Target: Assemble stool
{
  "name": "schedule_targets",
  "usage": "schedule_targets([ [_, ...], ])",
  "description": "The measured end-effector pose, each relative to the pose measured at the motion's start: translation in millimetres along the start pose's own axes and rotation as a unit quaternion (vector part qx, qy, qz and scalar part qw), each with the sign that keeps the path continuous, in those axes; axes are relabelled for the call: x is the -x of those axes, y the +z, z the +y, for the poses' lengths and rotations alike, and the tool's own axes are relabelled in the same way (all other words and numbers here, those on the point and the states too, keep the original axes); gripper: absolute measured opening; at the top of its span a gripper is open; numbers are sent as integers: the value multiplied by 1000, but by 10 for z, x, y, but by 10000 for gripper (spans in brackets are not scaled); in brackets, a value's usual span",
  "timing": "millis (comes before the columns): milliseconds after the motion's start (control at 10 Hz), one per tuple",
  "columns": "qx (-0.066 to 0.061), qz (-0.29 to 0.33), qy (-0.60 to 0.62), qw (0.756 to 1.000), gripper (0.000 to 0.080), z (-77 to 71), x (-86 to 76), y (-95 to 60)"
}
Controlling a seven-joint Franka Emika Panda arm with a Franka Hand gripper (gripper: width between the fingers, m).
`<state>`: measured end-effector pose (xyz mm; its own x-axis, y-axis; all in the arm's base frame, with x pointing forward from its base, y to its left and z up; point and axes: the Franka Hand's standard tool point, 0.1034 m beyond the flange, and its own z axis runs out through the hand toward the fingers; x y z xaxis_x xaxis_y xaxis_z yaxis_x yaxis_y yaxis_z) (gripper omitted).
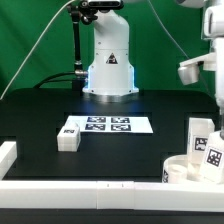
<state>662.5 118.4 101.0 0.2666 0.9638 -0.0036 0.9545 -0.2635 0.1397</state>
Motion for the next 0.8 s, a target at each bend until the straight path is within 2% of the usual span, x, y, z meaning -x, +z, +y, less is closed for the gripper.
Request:
schedule_targets([
  [200, 9, -9, -78, 997, 649, 15, -3, -23],
  [500, 9, -17, -145, 989, 649, 36, 59, -2],
  [800, 10, -45, -269, 962, 649, -12, 43, 75],
])
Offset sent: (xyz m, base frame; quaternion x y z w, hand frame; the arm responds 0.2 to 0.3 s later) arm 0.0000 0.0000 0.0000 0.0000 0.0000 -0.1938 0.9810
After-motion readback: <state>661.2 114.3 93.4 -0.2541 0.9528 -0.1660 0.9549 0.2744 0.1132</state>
